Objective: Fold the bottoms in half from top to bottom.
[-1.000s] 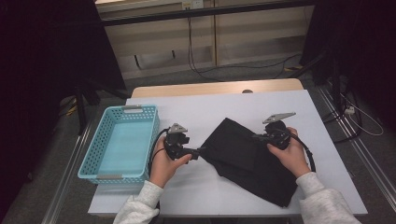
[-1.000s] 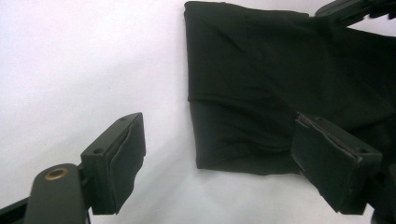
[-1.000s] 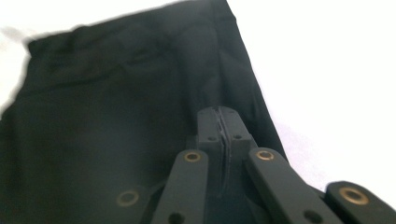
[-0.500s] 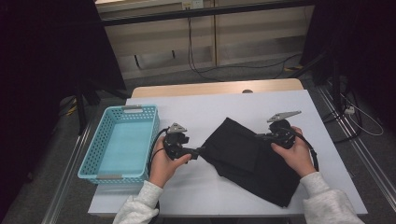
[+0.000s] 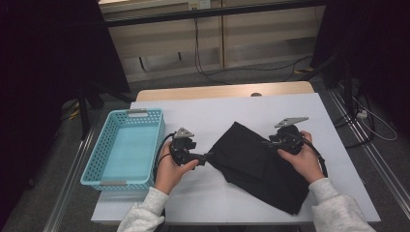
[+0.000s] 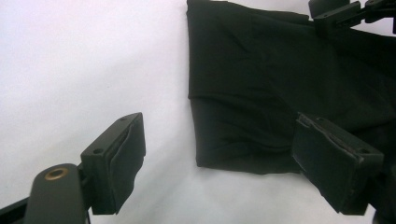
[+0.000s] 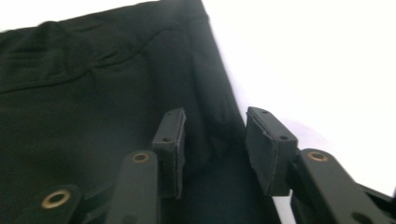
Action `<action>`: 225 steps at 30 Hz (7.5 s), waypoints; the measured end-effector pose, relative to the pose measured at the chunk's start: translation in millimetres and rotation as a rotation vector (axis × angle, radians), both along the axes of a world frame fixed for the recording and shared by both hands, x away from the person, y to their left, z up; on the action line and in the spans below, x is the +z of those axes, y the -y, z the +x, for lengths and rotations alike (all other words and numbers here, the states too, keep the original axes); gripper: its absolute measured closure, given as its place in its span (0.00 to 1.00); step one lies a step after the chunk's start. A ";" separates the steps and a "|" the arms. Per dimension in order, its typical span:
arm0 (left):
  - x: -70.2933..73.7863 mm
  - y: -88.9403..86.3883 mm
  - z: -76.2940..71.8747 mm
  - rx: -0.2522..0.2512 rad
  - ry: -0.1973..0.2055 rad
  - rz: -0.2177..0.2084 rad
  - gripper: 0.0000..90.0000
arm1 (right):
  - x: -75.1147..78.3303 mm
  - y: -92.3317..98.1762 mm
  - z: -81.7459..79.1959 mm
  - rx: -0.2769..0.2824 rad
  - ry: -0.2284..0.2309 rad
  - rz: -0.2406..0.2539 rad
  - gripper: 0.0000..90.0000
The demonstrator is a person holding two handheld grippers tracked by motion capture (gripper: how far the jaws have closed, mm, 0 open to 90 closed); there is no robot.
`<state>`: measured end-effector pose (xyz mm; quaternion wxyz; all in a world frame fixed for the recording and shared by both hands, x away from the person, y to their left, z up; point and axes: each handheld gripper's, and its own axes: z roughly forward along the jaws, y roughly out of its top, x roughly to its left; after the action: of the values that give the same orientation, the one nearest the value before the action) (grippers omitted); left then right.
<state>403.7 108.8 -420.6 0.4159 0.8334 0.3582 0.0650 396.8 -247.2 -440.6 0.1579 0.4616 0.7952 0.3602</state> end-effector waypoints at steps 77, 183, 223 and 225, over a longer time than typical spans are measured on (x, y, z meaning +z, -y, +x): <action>-24.3 30.2 9.3 -0.082 -0.100 0.029 0.58 | 20.1 40.0 -46.7 -0.011 -0.101 0.135 0.93; -1.4 35.8 22.4 -0.008 -0.042 0.051 0.25 | 16.7 62.1 -104.0 -0.038 -0.155 0.121 0.97; -2.3 34.4 22.8 -0.012 -0.056 0.044 0.24 | 10.1 62.7 -104.9 -0.046 -0.197 0.089 0.91; -2.1 34.1 22.9 -0.010 -0.054 0.044 0.24 | 4.2 58.9 -103.7 -0.043 -0.208 0.042 0.83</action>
<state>426.6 74.8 -422.6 0.3881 0.8455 0.3636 0.0482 293.1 -306.1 -436.4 0.0726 0.5168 0.7893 0.3235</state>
